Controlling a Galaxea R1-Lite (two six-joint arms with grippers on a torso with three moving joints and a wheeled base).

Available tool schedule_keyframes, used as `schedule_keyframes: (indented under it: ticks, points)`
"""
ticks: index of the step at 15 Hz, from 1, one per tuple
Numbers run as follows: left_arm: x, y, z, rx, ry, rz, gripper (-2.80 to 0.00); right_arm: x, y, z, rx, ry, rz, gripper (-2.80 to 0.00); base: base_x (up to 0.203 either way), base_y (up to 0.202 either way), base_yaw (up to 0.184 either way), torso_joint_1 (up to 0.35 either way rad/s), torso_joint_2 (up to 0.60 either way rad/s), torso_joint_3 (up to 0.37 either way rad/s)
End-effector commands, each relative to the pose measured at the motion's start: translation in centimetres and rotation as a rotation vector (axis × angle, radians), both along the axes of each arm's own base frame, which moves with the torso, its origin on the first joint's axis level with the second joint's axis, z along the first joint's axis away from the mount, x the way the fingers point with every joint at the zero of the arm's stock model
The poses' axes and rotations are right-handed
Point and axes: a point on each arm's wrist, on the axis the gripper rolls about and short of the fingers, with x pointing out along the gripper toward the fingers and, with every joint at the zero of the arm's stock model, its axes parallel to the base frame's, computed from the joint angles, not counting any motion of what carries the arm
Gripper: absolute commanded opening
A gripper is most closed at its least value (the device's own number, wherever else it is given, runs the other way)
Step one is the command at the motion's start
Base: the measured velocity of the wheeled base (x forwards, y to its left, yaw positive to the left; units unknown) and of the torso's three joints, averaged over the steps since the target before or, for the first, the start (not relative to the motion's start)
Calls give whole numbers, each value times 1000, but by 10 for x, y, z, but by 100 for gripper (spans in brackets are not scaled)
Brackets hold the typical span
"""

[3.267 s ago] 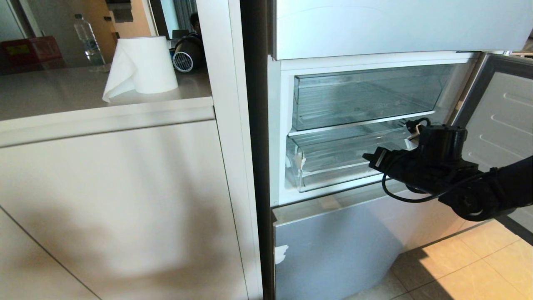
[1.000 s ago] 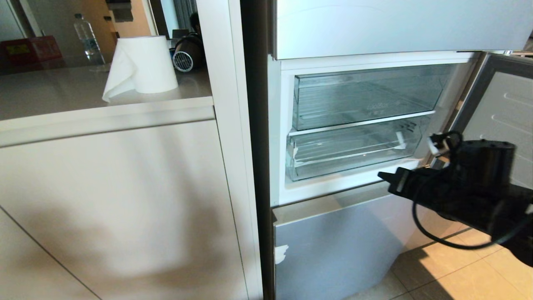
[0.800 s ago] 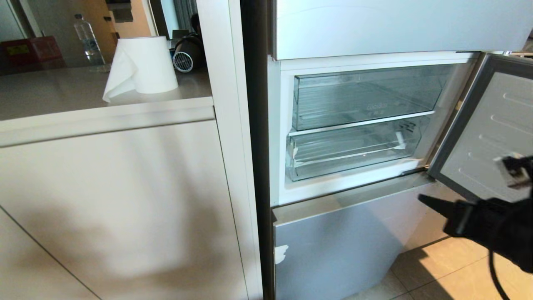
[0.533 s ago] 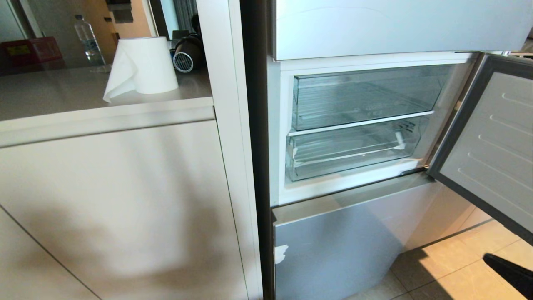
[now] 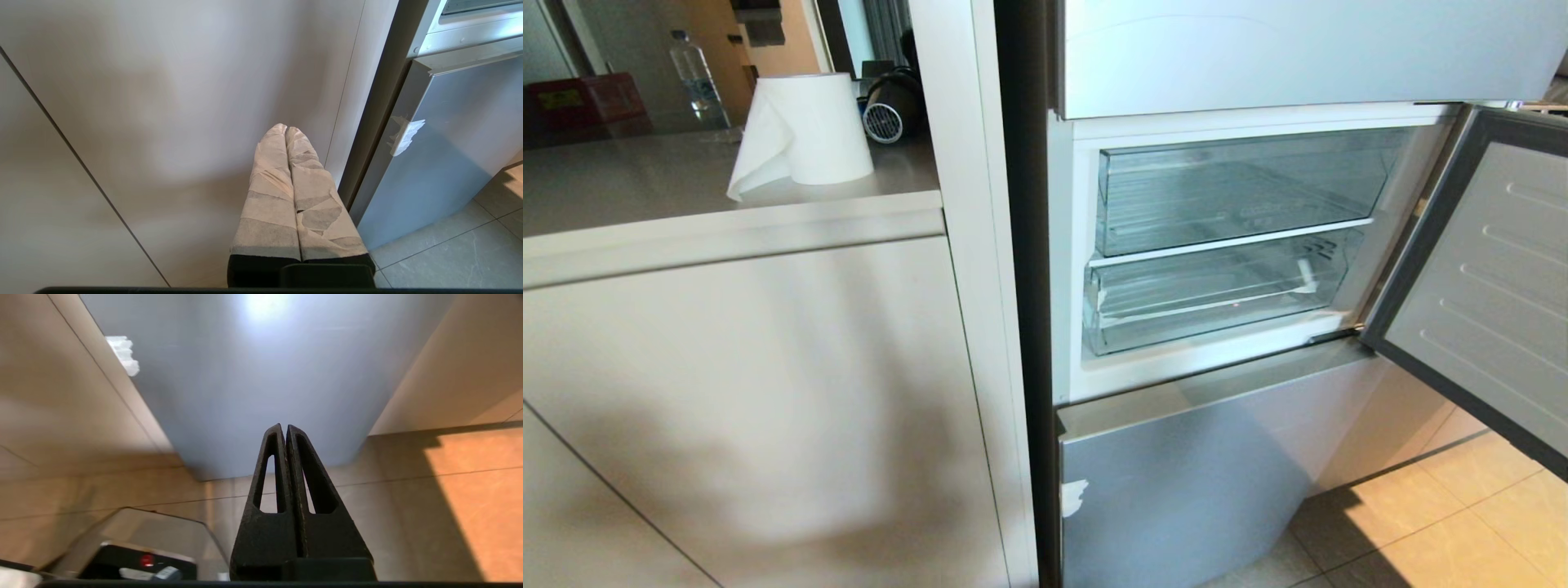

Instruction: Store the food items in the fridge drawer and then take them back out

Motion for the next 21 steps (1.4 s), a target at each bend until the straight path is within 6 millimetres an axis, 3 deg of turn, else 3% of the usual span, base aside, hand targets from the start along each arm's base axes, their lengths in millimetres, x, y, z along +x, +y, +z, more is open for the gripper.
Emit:
schedule_keyframes:
  ticks: [1, 6, 11, 16, 21]
  points:
    - [0, 0, 0, 0, 1, 1, -280, -2, -1, -3, -16, 8, 6, -280, 0, 0, 0, 0, 0, 0]
    - [0, 0, 0, 0, 1, 1, -280, -3, 0, -4, -42, 4, -78, -280, 0, 0, 0, 0, 0, 0]
    - [0, 0, 0, 0, 1, 1, -280, -23, 0, -8, -118, -257, -112, -280, 0, 0, 0, 0, 0, 0]
    - [0, 0, 0, 0, 1, 1, -280, -24, -1, -7, 17, -255, -164, -280, 0, 0, 0, 0, 0, 0]
    - [0, 0, 0, 0, 1, 1, -280, -24, 0, -7, -30, -261, -153, -280, 0, 0, 0, 0, 0, 0]
